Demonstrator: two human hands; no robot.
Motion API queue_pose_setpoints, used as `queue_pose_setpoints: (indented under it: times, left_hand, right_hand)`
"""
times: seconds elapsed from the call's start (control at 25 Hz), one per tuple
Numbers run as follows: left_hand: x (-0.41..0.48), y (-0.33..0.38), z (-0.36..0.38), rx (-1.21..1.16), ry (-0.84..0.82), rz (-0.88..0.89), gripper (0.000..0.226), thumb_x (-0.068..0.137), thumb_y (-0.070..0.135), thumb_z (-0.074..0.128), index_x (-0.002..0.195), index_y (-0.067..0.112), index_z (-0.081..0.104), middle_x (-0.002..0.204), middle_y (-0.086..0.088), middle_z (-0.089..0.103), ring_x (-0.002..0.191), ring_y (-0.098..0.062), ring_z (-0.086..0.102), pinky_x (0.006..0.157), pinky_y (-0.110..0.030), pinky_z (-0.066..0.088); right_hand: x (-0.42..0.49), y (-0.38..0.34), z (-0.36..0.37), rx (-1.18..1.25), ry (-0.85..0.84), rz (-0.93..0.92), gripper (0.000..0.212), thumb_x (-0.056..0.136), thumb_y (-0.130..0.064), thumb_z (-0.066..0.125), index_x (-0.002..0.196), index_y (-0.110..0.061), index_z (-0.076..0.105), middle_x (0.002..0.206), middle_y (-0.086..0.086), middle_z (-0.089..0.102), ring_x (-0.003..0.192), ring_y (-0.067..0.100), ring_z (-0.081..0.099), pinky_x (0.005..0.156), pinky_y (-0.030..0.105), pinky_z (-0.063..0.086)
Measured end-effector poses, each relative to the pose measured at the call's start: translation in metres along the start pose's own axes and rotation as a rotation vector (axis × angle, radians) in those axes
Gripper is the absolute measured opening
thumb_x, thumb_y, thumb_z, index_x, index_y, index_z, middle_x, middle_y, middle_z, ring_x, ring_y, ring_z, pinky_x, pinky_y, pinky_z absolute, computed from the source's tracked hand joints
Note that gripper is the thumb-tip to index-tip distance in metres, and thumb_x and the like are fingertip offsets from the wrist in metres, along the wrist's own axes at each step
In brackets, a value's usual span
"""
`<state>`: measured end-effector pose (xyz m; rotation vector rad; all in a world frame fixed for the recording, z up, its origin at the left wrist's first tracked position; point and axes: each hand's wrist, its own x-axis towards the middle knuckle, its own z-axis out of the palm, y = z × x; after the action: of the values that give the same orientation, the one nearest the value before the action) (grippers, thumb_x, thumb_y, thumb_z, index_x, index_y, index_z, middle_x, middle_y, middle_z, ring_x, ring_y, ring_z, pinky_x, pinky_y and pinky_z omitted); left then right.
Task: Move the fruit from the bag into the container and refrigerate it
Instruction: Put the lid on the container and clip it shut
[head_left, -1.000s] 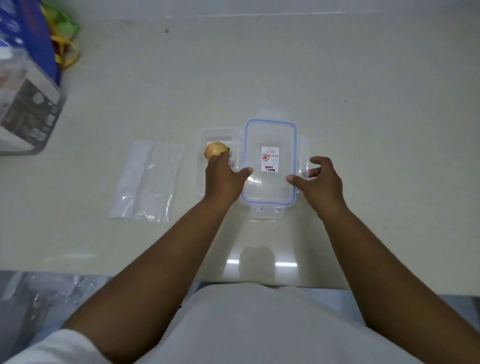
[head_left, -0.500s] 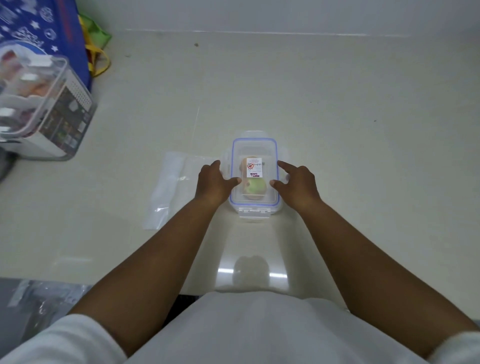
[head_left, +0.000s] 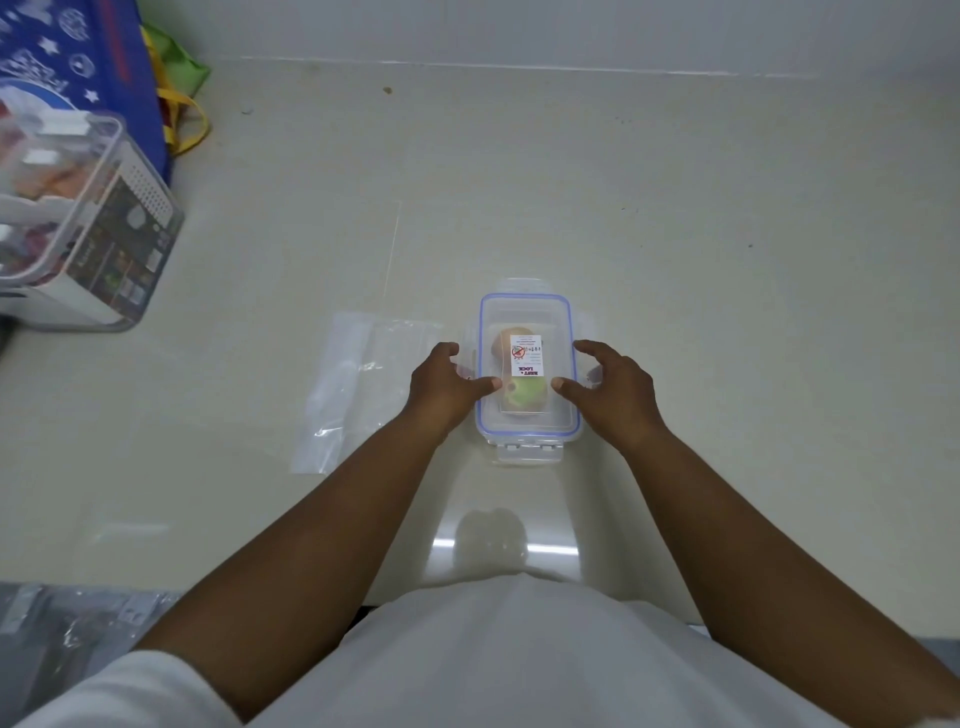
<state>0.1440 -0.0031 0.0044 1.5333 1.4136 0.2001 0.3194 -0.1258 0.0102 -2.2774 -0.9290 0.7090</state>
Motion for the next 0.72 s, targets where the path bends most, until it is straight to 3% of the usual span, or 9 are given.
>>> queue_pose_setpoints:
  times: [0.16, 0.28, 0.4, 0.48, 0.6, 0.68, 0.72]
  left_hand:
    - [-0.005, -0.007, 0.005, -0.040, -0.015, -0.018, 0.086, 0.066, 0.037, 0.085, 0.138, 0.017, 0.042, 0.127, -0.010, 0.060, 0.101, -0.021, 0.058, 0.090, -0.035, 0.050]
    - [-0.006, -0.007, 0.009, 0.026, 0.054, 0.013, 0.086, 0.067, 0.039, 0.084, 0.139, 0.015, 0.043, 0.132, -0.010, 0.056, 0.110, -0.024, 0.058, 0.095, -0.038, 0.049]
    - [-0.003, -0.002, 0.010, 0.211, 0.116, 0.061, 0.084, 0.066, 0.043, 0.084, 0.136, 0.012, 0.048, 0.134, -0.013, 0.052, 0.120, -0.028, 0.054, 0.100, -0.039, 0.047]
    - [0.000, 0.006, 0.012, 0.336, 0.067, 0.076, 0.077, 0.069, 0.043, 0.082, 0.131, 0.009, 0.054, 0.130, -0.013, 0.058, 0.115, -0.028, 0.057, 0.091, -0.034, 0.047]
    - [0.005, 0.020, 0.011, 0.415, 0.003, 0.036, 0.054, 0.067, 0.041, 0.083, 0.105, 0.008, 0.064, 0.106, -0.011, 0.068, 0.077, -0.020, 0.060, 0.060, -0.025, 0.041]
    - [0.010, 0.024, 0.008, 0.409, -0.009, -0.015, 0.043, 0.064, 0.040, 0.086, 0.083, 0.013, 0.059, 0.090, -0.008, 0.065, 0.065, -0.016, 0.056, 0.054, -0.025, 0.044]
    - [0.011, 0.025, 0.007, 0.390, -0.021, -0.042, 0.043, 0.062, 0.040, 0.087, 0.078, 0.012, 0.058, 0.087, -0.007, 0.065, 0.067, -0.019, 0.060, 0.059, -0.029, 0.051]
  right_hand:
    - [-0.005, 0.009, 0.001, 0.094, 0.044, 0.029, 0.056, 0.075, -0.038, 0.079, 0.127, -0.034, 0.058, 0.095, 0.000, 0.059, 0.086, 0.014, 0.055, 0.084, 0.028, 0.045]
    - [-0.006, 0.012, 0.004, 0.057, 0.028, 0.019, 0.059, 0.077, -0.039, 0.077, 0.133, -0.033, 0.056, 0.104, 0.004, 0.060, 0.090, 0.015, 0.054, 0.082, 0.025, 0.041]
    - [-0.007, 0.008, 0.001, -0.143, 0.037, -0.004, 0.061, 0.080, -0.045, 0.072, 0.136, -0.032, 0.052, 0.123, 0.006, 0.050, 0.107, 0.020, 0.052, 0.085, 0.031, 0.047]
    - [-0.007, 0.001, 0.001, -0.398, 0.077, -0.074, 0.058, 0.082, -0.047, 0.069, 0.134, -0.026, 0.055, 0.128, 0.008, 0.048, 0.119, 0.026, 0.047, 0.087, 0.038, 0.049]
    - [-0.002, -0.019, 0.006, -0.513, -0.011, -0.091, 0.041, 0.086, -0.036, 0.066, 0.116, -0.010, 0.060, 0.111, 0.013, 0.060, 0.101, 0.031, 0.057, 0.076, 0.036, 0.047]
    - [0.005, -0.029, 0.007, -0.410, -0.064, 0.007, 0.032, 0.082, -0.036, 0.071, 0.093, -0.008, 0.060, 0.092, 0.010, 0.063, 0.080, 0.027, 0.057, 0.064, 0.030, 0.042]
    - [0.008, -0.030, 0.005, -0.359, -0.068, 0.051, 0.036, 0.078, -0.041, 0.074, 0.084, -0.009, 0.058, 0.082, 0.006, 0.061, 0.074, 0.025, 0.055, 0.060, 0.029, 0.039]
